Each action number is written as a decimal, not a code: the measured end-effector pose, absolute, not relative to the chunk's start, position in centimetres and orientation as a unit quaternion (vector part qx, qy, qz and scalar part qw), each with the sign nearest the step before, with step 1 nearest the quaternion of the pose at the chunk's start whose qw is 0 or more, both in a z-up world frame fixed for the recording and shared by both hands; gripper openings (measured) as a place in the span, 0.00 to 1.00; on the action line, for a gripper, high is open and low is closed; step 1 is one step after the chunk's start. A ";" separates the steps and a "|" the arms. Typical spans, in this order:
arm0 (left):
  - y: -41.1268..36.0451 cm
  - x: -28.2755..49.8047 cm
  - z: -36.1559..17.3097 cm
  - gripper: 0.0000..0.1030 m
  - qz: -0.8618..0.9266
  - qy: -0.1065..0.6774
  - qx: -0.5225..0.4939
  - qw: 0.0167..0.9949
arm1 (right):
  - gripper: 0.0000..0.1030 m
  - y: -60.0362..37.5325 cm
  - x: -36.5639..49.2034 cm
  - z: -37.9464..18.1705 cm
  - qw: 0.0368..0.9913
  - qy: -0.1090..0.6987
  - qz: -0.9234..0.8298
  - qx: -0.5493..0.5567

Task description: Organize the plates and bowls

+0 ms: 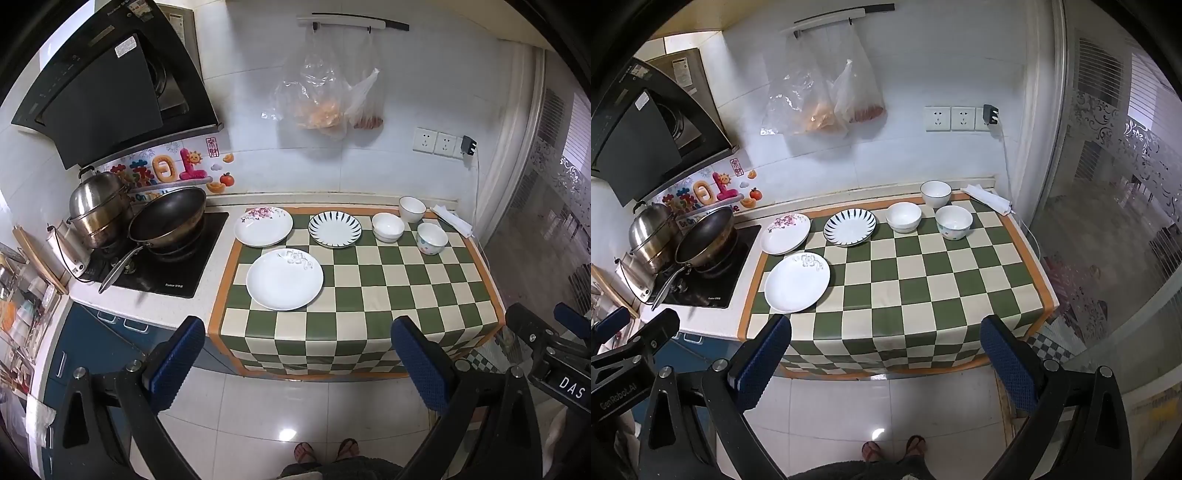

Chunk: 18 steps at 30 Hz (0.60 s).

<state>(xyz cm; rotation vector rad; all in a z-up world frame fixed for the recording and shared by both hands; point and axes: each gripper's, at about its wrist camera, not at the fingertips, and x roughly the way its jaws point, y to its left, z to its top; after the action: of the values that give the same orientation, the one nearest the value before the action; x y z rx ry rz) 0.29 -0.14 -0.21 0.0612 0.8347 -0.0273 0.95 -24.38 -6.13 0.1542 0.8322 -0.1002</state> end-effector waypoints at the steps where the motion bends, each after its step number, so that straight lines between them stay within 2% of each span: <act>1: -0.2 0.3 -0.3 1.00 -0.013 0.405 0.030 0.914 | 1.00 -24.4 0.9 -6.2 0.911 0.403 -0.049 0.075; 18: 0.0 0.0 0.0 1.00 -0.015 0.403 0.028 0.915 | 1.00 -23.7 0.8 -6.4 0.909 0.407 -0.047 0.072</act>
<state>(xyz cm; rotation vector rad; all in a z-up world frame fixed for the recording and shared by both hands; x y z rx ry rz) 0.02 -0.01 -0.03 0.0572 0.8297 -0.0311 0.78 -23.71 -6.38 0.1485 0.8393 -0.0961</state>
